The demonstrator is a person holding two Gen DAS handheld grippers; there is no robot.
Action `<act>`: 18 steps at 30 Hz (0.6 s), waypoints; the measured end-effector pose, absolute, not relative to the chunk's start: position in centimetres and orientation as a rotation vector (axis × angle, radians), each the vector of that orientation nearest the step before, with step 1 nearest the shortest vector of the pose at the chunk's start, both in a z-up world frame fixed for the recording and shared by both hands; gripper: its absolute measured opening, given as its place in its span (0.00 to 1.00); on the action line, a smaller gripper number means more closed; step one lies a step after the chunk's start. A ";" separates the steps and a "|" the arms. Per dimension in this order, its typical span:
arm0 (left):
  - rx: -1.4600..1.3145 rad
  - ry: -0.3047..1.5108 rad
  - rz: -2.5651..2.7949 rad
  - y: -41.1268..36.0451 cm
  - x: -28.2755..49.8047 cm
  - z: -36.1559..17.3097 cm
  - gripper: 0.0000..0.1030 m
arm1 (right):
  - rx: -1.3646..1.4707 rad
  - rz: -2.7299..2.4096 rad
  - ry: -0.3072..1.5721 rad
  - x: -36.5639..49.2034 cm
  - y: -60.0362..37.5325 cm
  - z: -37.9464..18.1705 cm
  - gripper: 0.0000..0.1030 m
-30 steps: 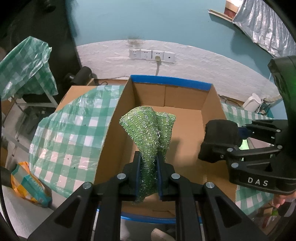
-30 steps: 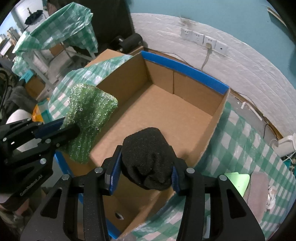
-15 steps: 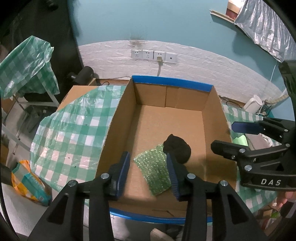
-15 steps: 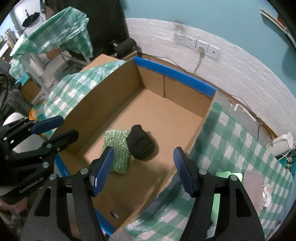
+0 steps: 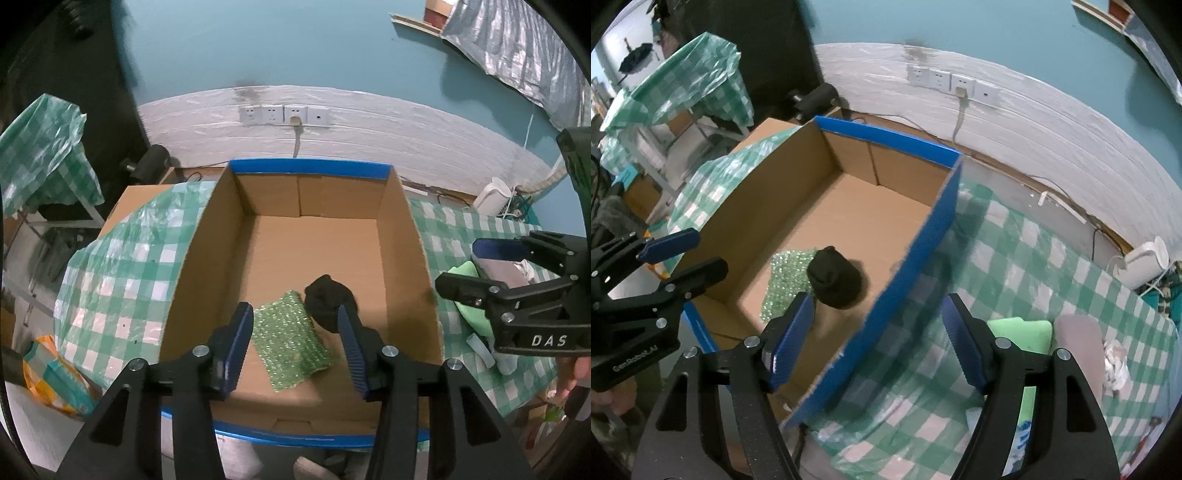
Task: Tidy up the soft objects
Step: 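Lower the pouch into the box and open the left gripper while the right releases the sock, then move both grippers back over the table toward the grey towel and striped sock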
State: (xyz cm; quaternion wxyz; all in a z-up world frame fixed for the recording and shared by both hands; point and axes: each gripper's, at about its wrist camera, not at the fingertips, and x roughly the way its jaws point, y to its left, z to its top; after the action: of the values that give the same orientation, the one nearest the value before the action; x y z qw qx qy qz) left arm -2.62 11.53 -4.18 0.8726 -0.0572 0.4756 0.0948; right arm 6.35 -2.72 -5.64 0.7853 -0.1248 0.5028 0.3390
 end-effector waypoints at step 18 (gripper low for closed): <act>-0.036 1.018 0.130 5.8 -0.5 -4.2 0.57 | -0.176 0.641 1.074 7.6 -10.9 -5.2 0.73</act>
State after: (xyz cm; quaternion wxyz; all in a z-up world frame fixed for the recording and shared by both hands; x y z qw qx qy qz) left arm -0.49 5.83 -4.21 0.8711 -0.0172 0.4868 0.0624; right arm 7.56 -10.88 -5.18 0.8070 -0.0822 0.5022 0.2998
